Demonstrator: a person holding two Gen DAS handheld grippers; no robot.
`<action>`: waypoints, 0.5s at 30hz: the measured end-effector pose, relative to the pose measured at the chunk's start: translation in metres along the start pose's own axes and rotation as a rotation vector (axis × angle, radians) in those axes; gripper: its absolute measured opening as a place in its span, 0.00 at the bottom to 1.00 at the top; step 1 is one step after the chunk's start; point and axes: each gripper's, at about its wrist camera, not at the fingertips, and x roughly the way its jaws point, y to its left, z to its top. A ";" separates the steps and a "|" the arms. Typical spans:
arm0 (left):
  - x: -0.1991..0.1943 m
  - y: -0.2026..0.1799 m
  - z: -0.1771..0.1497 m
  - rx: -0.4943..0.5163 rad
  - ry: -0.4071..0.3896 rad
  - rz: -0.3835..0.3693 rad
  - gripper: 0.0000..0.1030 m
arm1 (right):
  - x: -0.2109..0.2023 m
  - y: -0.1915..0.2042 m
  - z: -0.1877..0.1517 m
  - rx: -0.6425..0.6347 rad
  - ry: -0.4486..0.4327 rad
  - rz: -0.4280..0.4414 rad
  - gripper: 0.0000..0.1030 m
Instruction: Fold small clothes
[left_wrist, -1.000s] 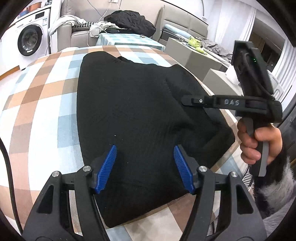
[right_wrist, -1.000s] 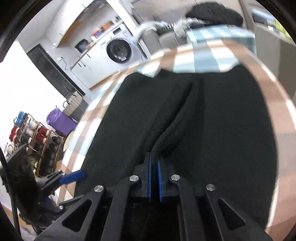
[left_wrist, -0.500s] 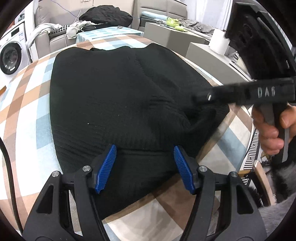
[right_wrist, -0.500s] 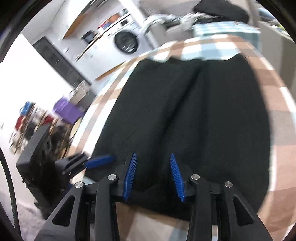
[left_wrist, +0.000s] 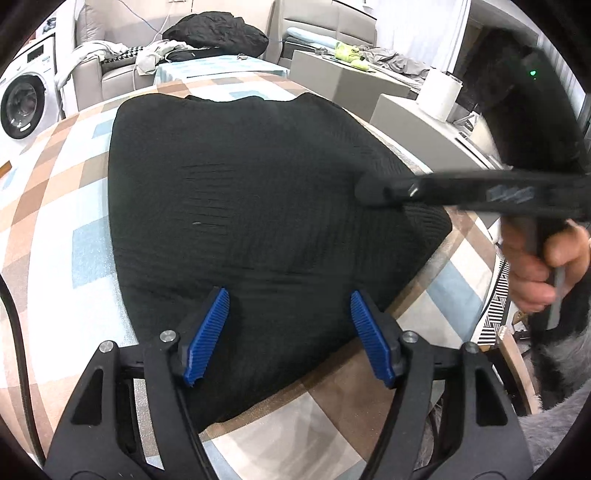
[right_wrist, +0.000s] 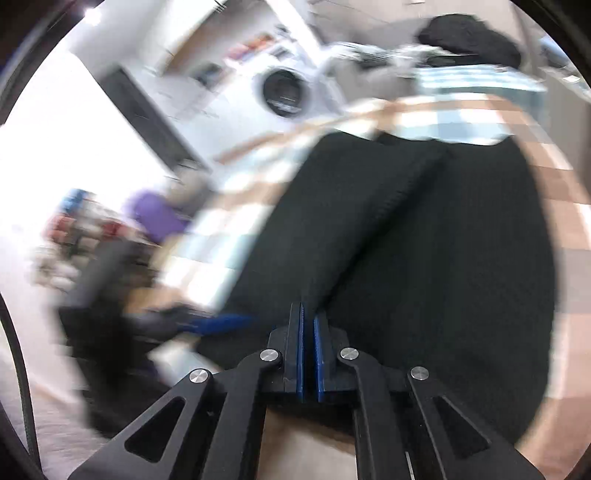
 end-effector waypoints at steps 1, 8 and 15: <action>0.001 0.001 0.000 -0.003 0.009 0.002 0.64 | 0.005 -0.009 -0.002 0.025 0.027 -0.022 0.05; -0.013 0.011 0.000 -0.052 -0.016 -0.004 0.64 | -0.012 -0.026 -0.023 0.088 0.055 0.108 0.31; -0.021 0.031 0.004 -0.110 -0.034 0.012 0.64 | -0.003 -0.019 -0.043 -0.035 0.124 0.075 0.13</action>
